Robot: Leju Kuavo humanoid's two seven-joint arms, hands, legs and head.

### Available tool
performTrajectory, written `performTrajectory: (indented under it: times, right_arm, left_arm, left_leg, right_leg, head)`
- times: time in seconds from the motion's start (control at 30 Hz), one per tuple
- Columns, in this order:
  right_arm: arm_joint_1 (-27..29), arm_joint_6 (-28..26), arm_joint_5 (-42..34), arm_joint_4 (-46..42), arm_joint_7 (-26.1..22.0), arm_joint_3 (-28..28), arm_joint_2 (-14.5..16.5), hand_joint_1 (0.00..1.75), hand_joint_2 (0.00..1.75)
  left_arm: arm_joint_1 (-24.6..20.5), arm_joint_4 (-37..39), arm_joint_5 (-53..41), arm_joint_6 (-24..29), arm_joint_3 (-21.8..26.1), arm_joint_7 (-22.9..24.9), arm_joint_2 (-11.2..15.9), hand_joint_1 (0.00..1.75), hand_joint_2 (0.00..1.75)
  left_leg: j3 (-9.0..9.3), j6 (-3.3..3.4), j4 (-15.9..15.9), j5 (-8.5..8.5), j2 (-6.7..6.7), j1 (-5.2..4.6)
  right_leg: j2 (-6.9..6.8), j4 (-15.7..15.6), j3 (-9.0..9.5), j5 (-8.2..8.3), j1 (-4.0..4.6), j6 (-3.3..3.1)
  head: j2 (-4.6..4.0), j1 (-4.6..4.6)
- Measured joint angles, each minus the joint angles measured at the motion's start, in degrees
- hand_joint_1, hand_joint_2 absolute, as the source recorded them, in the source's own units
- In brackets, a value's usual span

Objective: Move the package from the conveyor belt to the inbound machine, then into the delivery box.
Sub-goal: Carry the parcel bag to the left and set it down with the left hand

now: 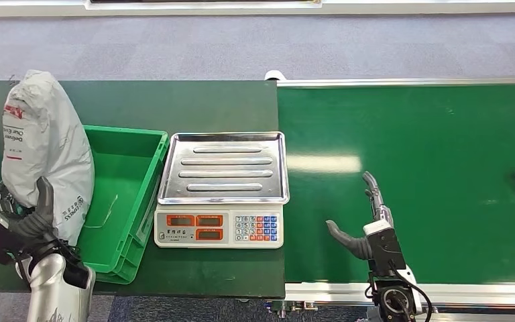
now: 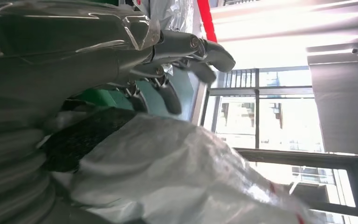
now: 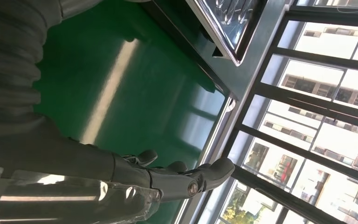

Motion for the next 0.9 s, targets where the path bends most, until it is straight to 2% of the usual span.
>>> performTrajectory:
  times: [0.17, 0.23, 0.37, 0.47, 0.7, 0.9]
  right_arm:
    - [0.0, -0.08, 0.03, 0.0, 0.0, 0.08, 0.04, 0.0, 1.75]
    - [0.0, -0.2, 0.11, 0.0, 0.0, 0.29, 0.06, 0.0, 1.75]
    - [-0.01, -0.52, 0.29, 0.05, 0.02, 1.03, 0.14, 0.0, 1.75]
    - [-0.04, -0.67, 0.42, 0.2, 0.02, 1.43, 0.17, 0.0, 1.75]
    - [-0.46, -0.79, 0.47, 0.79, 0.02, 2.09, 0.26, 0.0, 1.75]
    - [-1.48, -0.83, -0.01, 1.63, 0.01, 2.69, 0.24, 0.0, 1.75]
  left_arm:
    - [-0.19, 0.04, -1.89, 3.23, 0.15, -1.14, -0.08, 0.0, 1.75]
    - [-0.3, -0.37, -7.54, 5.82, 0.85, -1.49, -0.45, 0.0, 1.75]
    - [-0.46, -2.84, -23.73, 7.26, 6.15, -1.75, -3.17, 0.0, 1.75]
    - [-0.75, -5.12, -27.33, 7.31, 9.87, -1.76, -5.09, 0.0, 1.75]
    - [-0.93, -12.0, -24.3, 7.33, 14.51, -1.76, -8.17, 0.0, 1.75]
    - [0.08, -23.2, -18.56, 7.33, 13.48, -1.81, -10.22, 0.0, 1.75]
  left_leg:
    - [0.0, 0.0, 0.0, 0.0, 0.0, 0.0]
    - [-0.02, -0.01, 0.0, 0.01, 0.03, 0.01]
    - [-0.14, -0.03, 0.0, 0.02, 0.36, 0.02]
    - [-0.25, -0.03, 0.02, 0.0, 0.5, 0.02]
    - [-0.7, -0.03, 0.02, -0.06, 0.54, 0.02]
    - [-0.8, -0.03, 0.02, -0.06, 0.55, 0.02]
  right_leg:
    - [0.0, 0.0, 0.01, 0.0, 0.0, 0.0]
    - [0.01, 0.0, 0.01, 0.01, 0.01, -0.01]
    - [0.21, 0.02, -0.15, 0.1, 0.03, -0.07]
    - [0.33, 0.04, -0.3, 0.13, 0.02, -0.07]
    - [0.34, 0.03, -0.75, 0.11, 0.02, -0.07]
    - [0.34, 0.03, -0.85, 0.11, 0.02, -0.07]
  head:
    - [0.0, 0.0]
    - [0.0, 0.0]
    - [-0.01, 0.01]
    - [-0.01, 0.01]
    - [-0.01, 0.01]
    - [0.0, 0.02]
